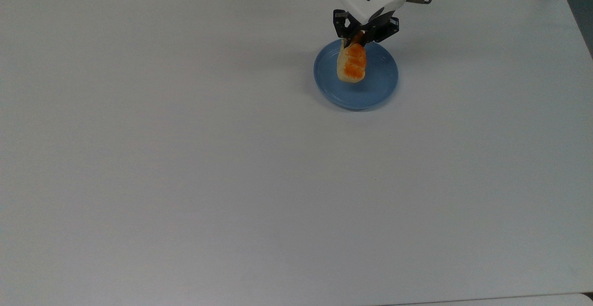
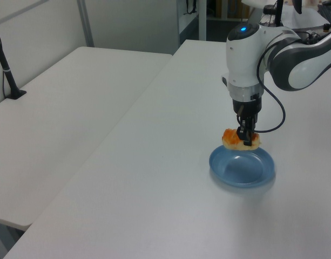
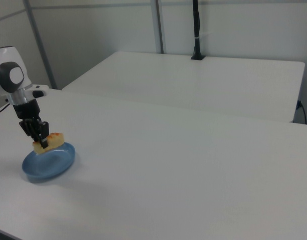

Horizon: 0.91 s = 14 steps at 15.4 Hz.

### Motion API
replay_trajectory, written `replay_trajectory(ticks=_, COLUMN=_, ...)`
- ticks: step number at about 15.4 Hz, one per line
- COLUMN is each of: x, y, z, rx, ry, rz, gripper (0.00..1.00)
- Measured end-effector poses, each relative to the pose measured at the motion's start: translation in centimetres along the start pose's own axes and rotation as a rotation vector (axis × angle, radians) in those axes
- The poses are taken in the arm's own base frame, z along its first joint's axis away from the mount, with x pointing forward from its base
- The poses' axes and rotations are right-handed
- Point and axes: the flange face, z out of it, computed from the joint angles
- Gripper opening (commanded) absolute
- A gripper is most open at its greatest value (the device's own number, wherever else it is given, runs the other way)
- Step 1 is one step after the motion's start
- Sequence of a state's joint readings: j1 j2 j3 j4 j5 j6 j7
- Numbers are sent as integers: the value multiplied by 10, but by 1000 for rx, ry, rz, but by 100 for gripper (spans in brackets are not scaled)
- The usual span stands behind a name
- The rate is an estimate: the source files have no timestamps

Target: Put the bread on a plate

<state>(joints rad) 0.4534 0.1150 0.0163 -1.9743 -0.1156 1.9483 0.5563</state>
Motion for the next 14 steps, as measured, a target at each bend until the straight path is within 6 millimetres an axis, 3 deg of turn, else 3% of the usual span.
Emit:
replay_trajectory(ticks=10, x=-3, y=-3, z=-4, rx=2, ry=5, rz=24, gripper=96)
replay_trajectory(ticks=12, x=-1, y=6, z=-22, rx=3, ry=14, rz=43, gripper=100)
replay_trajectory(ticks=14, x=10, y=39, z=-70, rx=8, ry=37, rz=83, gripper=100)
